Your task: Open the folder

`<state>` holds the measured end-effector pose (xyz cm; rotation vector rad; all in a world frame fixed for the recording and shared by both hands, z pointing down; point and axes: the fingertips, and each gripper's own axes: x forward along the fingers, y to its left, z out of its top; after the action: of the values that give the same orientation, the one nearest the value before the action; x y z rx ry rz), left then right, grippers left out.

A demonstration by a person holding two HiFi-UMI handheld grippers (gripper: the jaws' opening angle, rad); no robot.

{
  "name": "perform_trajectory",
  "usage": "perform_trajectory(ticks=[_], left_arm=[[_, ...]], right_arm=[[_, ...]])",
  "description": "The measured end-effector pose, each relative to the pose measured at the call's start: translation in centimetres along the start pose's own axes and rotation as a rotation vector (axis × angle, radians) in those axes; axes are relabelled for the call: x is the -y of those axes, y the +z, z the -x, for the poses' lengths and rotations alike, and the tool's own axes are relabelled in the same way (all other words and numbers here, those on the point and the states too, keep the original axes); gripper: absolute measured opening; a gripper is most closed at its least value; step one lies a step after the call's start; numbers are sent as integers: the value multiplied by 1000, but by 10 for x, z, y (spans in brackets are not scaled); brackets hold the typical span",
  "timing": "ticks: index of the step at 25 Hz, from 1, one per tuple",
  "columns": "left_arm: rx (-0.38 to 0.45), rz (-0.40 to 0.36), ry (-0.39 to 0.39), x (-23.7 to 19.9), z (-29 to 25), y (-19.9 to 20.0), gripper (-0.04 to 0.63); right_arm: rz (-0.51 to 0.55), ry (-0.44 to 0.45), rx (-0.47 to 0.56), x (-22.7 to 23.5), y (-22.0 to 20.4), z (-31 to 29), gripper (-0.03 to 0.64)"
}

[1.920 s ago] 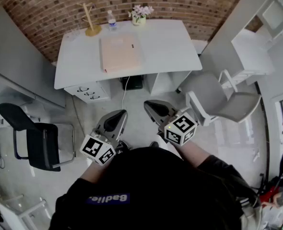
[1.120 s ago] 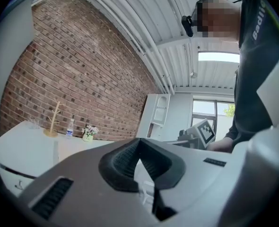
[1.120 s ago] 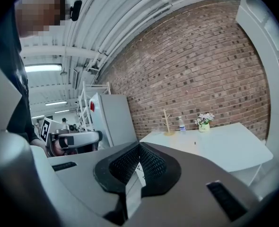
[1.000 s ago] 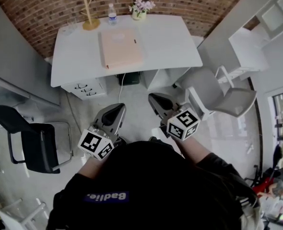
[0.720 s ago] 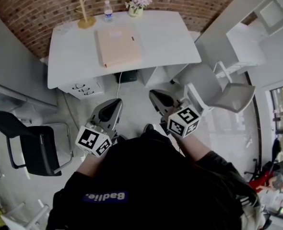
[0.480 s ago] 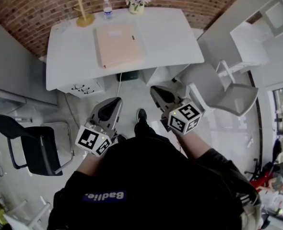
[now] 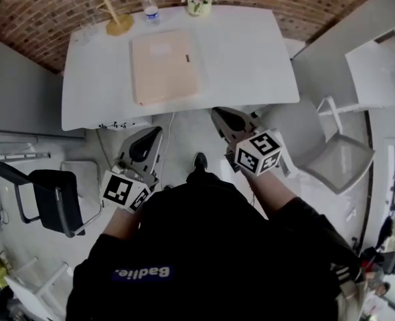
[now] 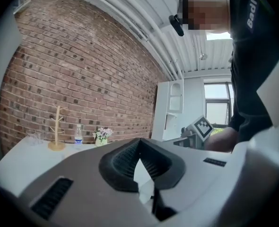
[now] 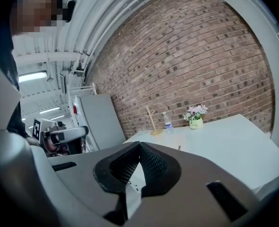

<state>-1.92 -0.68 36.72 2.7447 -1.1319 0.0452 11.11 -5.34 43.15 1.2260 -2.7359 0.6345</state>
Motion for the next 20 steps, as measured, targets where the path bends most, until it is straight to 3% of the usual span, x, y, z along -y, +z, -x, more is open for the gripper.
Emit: perform_trajectory(ticks=[8, 20], left_arm=[[-131, -129, 86, -31, -49, -33, 3], [-314, -330, 5, -71, -92, -100, 5]], right_arm=[[-41, 40, -70, 53, -20, -48, 28], [-85, -67, -181, 98, -66, -104, 28]])
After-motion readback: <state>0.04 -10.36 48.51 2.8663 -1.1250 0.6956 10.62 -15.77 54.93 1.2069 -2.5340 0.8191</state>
